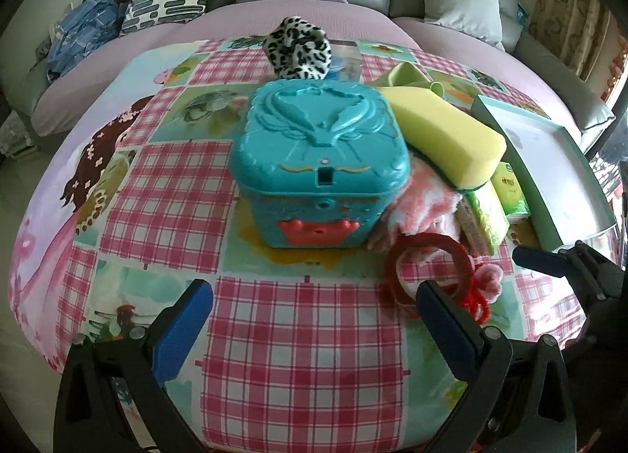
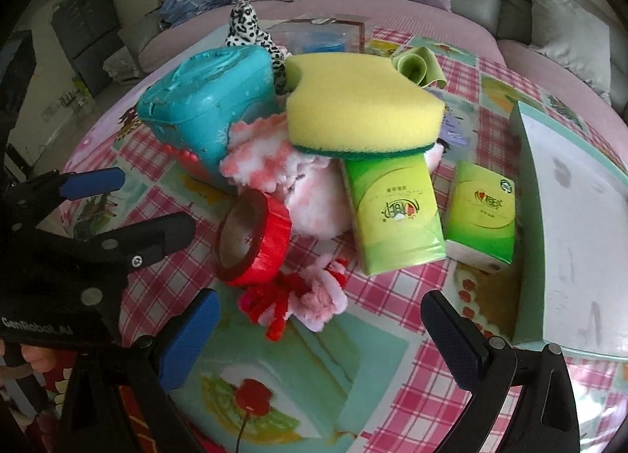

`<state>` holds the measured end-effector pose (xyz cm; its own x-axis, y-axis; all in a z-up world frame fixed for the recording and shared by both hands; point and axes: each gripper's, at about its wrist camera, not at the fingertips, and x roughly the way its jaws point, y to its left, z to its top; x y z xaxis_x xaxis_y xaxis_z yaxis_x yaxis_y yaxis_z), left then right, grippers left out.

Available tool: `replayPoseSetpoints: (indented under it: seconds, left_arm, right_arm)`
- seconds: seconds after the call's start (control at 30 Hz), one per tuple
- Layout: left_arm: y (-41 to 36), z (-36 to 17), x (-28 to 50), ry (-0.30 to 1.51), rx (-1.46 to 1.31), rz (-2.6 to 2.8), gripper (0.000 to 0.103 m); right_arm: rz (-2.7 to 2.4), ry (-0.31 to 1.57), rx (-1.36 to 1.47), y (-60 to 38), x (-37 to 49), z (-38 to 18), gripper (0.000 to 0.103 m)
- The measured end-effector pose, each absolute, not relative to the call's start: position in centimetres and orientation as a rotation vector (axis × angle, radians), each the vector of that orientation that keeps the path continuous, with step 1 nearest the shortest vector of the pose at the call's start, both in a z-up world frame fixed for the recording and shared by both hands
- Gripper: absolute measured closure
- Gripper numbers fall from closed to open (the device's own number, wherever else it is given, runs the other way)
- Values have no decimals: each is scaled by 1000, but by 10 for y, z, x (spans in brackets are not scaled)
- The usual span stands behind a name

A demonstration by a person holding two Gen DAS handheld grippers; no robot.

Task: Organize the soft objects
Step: 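Grasp the red tape roll with the left tool while the right grasps the red flower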

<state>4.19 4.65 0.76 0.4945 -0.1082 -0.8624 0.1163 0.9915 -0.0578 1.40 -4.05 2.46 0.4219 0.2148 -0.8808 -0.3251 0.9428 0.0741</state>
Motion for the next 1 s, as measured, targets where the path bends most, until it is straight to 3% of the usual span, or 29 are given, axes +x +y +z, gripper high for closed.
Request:
replayPoseSetpoints:
  seconds: [0.23, 0.43, 0.6, 0.7, 1.0]
  left_arm:
    - [52, 1, 44, 1063, -16, -132, 0]
    - [55, 1, 43, 1066, -25, -126, 0]
    - [53, 4, 42, 1063, -23, -127, 0]
    - [50, 5, 41, 1064, -18, -133, 0]
    - [30, 8, 37, 1069, 15, -175, 0]
  right_arm:
    - [359, 1061, -121, -33, 15, 24, 4]
    - [368, 1059, -112, -31, 13, 27, 23]
    - [375, 1061, -108, -34, 9, 30, 52]
    - [373, 1064, -97, -37, 8, 30, 63]
    - [369, 1065, -52, -55, 0, 35, 69]
